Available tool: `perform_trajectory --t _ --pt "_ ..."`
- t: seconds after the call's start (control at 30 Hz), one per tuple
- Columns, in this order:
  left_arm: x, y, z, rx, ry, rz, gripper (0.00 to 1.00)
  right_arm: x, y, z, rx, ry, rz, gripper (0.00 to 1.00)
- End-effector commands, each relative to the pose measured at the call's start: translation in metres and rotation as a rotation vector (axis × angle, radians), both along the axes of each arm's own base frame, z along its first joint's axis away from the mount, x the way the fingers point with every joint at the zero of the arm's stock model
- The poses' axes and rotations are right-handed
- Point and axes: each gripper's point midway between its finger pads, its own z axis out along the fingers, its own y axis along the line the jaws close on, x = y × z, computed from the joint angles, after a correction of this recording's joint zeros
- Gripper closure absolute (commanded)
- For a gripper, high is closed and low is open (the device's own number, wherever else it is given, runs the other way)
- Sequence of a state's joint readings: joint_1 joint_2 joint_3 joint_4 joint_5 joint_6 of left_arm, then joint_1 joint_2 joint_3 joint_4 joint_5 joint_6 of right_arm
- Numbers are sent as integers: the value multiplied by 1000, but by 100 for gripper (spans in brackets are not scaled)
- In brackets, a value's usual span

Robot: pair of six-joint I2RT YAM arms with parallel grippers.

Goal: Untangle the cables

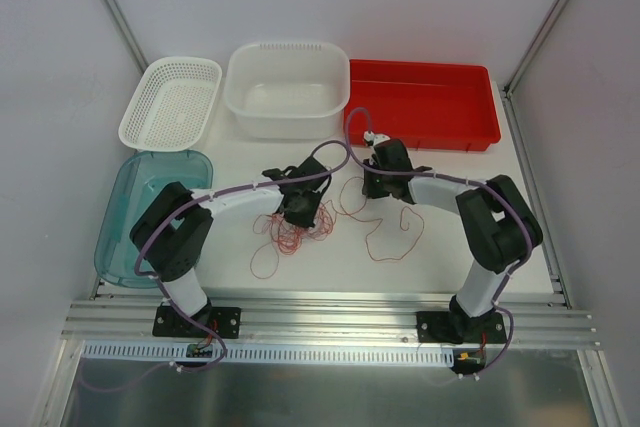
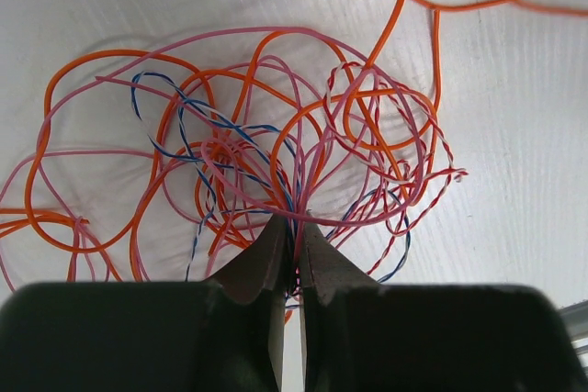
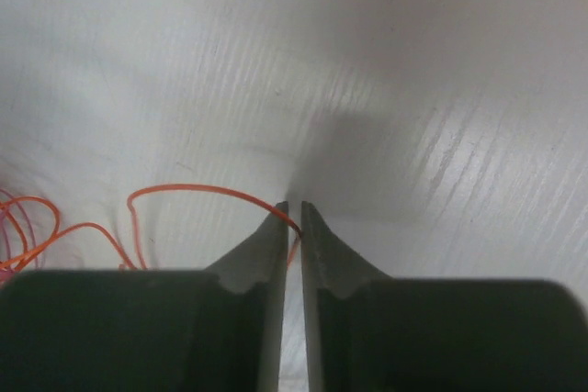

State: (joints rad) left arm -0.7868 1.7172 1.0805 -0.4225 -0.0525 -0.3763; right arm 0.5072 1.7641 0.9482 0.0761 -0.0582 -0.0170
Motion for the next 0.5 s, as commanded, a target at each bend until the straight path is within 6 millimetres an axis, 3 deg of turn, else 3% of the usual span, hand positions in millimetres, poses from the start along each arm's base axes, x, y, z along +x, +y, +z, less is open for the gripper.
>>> perform_trajectory --t 0.0,0.03,0.1,0.13,0.2,0.27,0.33,0.37,0.43,0.47 --pt "-7 5 7 -12 -12 18 100 -1 0 7 7 -7 5 93" --pt "-8 6 10 -12 -22 25 100 2 -4 20 -1 -40 -5 99" --pt "-9 15 6 9 -26 52 100 2 -14 39 -19 -75 -27 99" --pt "-9 18 8 8 -31 61 100 3 -24 65 -29 -128 -53 99" --pt "-12 26 3 20 -25 93 100 1 -41 90 -75 -181 -79 99" --pt "-15 36 -1 29 -12 125 100 2 -56 144 -47 -294 -119 99" --pt "-16 40 -3 21 0 156 100 -1 -77 176 -55 -335 -167 99" --pt "-17 45 -6 26 12 177 100 -2 -84 214 -23 -407 -187 99" --pt "-17 50 -8 28 17 194 100 -7 -103 241 -31 -433 -225 99" --pt "-19 53 -11 34 24 200 100 -8 -108 272 -4 -486 -242 99"
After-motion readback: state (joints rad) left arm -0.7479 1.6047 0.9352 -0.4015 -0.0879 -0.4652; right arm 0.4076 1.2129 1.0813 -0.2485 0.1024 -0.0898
